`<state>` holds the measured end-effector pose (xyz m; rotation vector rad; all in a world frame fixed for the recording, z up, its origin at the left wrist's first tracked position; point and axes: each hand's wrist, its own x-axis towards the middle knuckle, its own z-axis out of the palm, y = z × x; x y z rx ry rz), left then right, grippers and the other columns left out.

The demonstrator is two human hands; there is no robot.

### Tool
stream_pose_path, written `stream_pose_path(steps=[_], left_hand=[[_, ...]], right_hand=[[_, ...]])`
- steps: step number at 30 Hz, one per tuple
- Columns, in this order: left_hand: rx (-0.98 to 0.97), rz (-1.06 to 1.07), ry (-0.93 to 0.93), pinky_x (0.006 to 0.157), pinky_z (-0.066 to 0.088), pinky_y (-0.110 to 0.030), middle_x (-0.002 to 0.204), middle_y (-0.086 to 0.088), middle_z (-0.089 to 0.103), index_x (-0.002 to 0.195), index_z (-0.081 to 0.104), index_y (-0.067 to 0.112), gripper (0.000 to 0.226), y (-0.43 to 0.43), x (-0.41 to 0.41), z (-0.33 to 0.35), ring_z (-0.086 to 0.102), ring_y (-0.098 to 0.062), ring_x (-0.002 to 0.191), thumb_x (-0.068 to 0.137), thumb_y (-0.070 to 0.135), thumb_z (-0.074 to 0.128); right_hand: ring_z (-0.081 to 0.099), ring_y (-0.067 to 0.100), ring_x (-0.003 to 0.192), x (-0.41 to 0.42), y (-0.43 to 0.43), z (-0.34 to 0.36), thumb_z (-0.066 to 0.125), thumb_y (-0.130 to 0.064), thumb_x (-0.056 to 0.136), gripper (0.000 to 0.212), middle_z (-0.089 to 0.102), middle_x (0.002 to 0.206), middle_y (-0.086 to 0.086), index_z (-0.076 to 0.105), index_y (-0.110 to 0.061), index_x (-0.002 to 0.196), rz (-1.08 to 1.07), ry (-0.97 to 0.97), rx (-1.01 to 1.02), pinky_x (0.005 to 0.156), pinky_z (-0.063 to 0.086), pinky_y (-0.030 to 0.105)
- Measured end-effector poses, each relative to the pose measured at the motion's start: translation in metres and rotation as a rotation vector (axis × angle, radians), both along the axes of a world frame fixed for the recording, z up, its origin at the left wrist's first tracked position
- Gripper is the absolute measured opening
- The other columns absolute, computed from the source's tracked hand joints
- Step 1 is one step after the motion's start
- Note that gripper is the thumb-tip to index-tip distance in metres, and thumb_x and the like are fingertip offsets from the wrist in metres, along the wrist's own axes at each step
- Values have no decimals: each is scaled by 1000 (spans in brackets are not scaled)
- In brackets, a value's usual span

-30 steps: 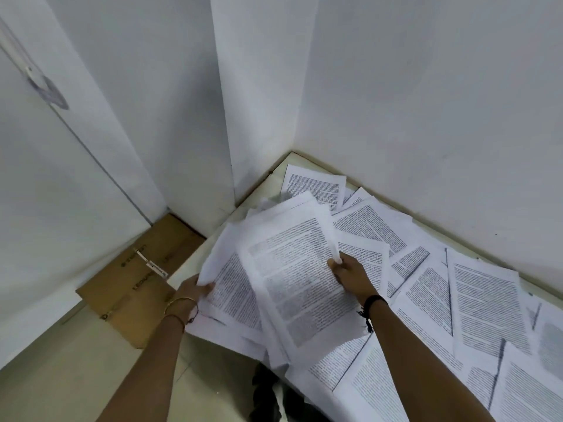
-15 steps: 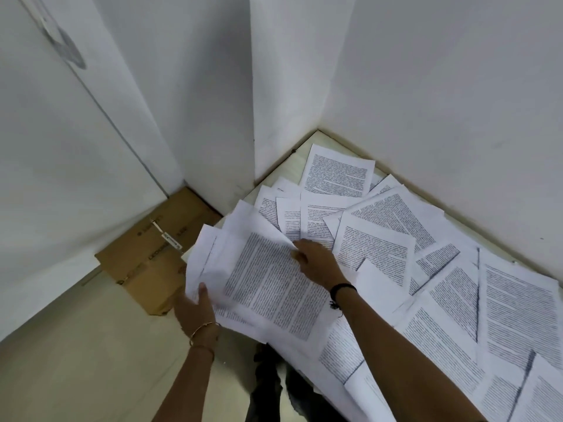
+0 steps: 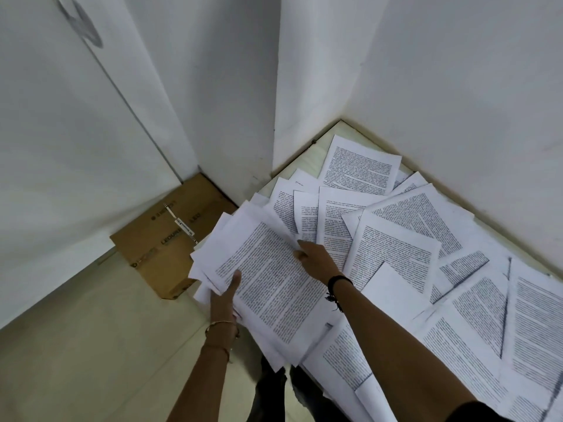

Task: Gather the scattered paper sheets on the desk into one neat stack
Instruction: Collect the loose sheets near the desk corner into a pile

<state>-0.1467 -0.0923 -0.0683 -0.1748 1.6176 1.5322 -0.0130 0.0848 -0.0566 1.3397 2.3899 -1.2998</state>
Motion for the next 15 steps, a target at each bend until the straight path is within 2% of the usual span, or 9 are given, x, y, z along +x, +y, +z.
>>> stream_pose_path(steps=[2, 4, 6, 8, 10, 11, 13, 15], left_hand=[[39, -25, -68, 103, 42, -50, 133, -5, 56, 136, 47, 17, 107, 5, 1, 5, 54, -27, 120, 43, 54, 86], [19, -53, -93, 103, 42, -48, 133, -10, 54, 135, 45, 12, 81, 7, -3, 8, 52, -31, 121, 65, 28, 82], [-27, -109, -116, 101, 42, -44, 135, -13, 52, 134, 45, 7, 57, 9, -10, 9, 52, -31, 117, 82, 8, 67], [-7, -177, -142, 91, 49, -41, 118, -13, 64, 124, 54, 5, 43, 10, -23, 20, 60, -27, 99, 83, 3, 64], [6, -235, -121, 84, 53, -37, 86, -2, 74, 101, 65, 5, 19, 11, -41, 32, 65, -23, 83, 86, -3, 56], [-5, -254, -107, 86, 52, -37, 75, 2, 74, 91, 67, 6, 18, 13, -51, 36, 63, -22, 81, 88, -4, 52], [12, -270, -88, 80, 53, -32, 65, 3, 72, 77, 71, 10, 31, 18, -69, 45, 61, -21, 76, 92, -2, 47], [49, -224, -42, 64, 56, -22, 68, -1, 69, 76, 72, 16, 35, 27, -81, 48, 64, -13, 64, 94, 4, 45]], right_hand=[[49, 19, 77, -4, 0, -1, 41, -12, 100, 23, 53, 88, 9, 57, 4, 103, 45, 7, -1, 56, 32, 24], [48, 20, 82, -9, 0, -3, 42, -11, 100, 21, 51, 96, 9, 56, 4, 105, 63, 36, 24, 66, 33, 25], [49, 24, 95, -15, 3, -8, 48, -14, 98, 21, 48, 113, 10, 54, 2, 110, 80, 90, 102, 77, 39, 28], [42, 25, 125, -17, 6, -5, 58, -31, 93, 51, 36, 144, 10, 43, -8, 135, 82, 116, 159, 98, 41, 33], [32, 19, 136, -18, 11, 1, 66, -50, 81, 87, 26, 155, 4, 22, -21, 150, 64, 182, 71, 108, 31, 36], [38, 19, 134, -18, 12, 8, 68, -59, 74, 95, 34, 153, 4, 22, -25, 150, 48, 196, -29, 109, 33, 36], [58, 23, 115, -17, 15, 16, 65, -76, 60, 99, 59, 130, 9, 43, -20, 139, 60, 161, -207, 102, 47, 41], [65, 23, 98, -16, 11, 18, 67, -72, 63, 79, 70, 109, 7, 62, -14, 117, 43, 195, -306, 95, 50, 47]])
